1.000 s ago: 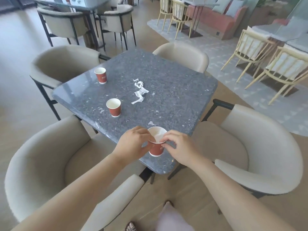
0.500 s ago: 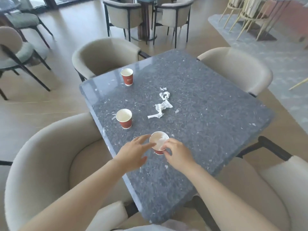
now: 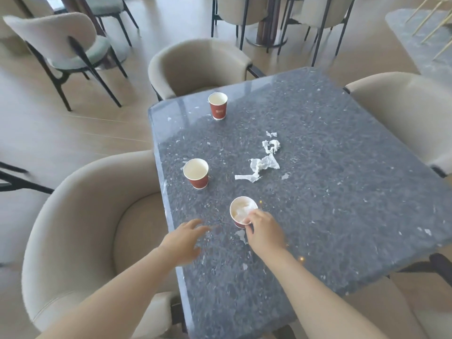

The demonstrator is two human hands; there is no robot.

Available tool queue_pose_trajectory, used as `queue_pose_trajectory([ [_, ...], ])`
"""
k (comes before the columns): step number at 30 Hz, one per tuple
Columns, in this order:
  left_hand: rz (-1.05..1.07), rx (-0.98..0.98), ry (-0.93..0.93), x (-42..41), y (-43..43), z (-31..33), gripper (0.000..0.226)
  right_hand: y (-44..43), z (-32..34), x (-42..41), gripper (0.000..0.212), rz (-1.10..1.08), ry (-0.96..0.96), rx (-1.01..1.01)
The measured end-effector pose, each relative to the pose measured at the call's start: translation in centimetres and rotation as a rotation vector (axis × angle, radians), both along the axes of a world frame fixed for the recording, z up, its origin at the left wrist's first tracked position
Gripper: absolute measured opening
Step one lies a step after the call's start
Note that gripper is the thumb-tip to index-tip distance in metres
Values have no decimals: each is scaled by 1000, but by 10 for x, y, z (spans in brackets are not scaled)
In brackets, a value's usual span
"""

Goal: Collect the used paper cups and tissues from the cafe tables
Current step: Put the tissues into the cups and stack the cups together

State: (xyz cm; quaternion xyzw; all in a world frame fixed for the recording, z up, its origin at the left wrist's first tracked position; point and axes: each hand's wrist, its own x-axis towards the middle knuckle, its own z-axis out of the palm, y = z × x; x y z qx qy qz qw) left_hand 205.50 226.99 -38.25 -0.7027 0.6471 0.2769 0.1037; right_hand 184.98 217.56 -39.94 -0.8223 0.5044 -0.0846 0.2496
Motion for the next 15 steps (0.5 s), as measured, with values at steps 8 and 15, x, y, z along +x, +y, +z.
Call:
queue_pose_trajectory([
  [8, 8, -63, -98, -9, -53, -17, 65, -31, 2, -1, 26, 51, -118, -7],
  [15, -39, -80, -92, -22, -94, -31, 88, -71, -1, -24, 28, -16, -220, 51],
])
